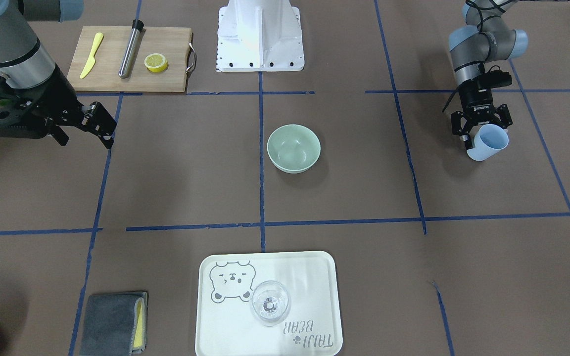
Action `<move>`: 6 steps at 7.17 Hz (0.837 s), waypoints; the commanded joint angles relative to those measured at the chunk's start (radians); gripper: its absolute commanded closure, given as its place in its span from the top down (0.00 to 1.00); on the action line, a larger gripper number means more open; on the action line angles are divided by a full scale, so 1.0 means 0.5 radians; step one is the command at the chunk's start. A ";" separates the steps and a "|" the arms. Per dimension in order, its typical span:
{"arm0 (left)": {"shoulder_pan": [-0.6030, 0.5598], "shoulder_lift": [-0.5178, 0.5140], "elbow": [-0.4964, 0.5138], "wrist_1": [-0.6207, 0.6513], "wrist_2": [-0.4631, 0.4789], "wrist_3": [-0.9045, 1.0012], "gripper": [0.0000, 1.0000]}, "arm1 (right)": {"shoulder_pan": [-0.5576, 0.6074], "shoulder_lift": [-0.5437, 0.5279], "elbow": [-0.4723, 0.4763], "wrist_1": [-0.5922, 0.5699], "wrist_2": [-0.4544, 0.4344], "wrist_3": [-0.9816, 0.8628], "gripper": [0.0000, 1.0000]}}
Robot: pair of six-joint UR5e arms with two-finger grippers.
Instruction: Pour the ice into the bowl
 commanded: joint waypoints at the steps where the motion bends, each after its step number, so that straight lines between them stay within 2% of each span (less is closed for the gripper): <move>1: -0.014 -0.030 0.031 0.002 -0.001 0.021 0.90 | -0.006 0.012 -0.009 0.000 0.000 0.000 1.00; 2: -0.017 -0.070 0.098 -0.001 -0.001 0.021 0.90 | -0.009 0.024 -0.016 0.000 0.000 0.000 1.00; 3: -0.026 -0.091 0.099 -0.001 -0.007 0.024 0.61 | -0.012 0.033 -0.016 -0.003 0.000 0.000 1.00; 4: -0.045 -0.088 0.096 -0.022 -0.086 0.088 0.22 | -0.027 0.039 -0.019 -0.003 0.000 0.000 1.00; 5: -0.124 -0.088 0.096 -0.292 -0.159 0.325 0.00 | -0.030 0.039 -0.022 -0.003 0.000 0.000 1.00; 6: -0.170 -0.094 0.087 -0.565 -0.218 0.680 0.00 | -0.033 0.045 -0.019 -0.003 -0.003 0.000 1.00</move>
